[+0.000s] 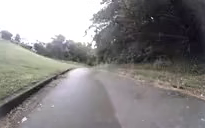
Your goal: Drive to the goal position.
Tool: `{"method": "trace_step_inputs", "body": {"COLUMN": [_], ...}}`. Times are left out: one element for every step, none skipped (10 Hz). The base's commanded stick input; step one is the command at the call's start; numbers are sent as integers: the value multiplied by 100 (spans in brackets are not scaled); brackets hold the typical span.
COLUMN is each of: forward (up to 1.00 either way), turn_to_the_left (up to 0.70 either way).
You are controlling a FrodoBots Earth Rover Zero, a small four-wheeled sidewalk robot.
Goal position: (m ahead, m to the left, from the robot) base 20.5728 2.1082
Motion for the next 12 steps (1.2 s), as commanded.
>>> {"method": "trace_step_inputs", "body": {"forward": [51, 26, 4, 4, 0, 0, 0, 9, 10, 10, 11, 11], "turn_to_the_left": [0, 0, 0, 0, 0, 0, 0, 0, 0, 0, 0, 0]}}
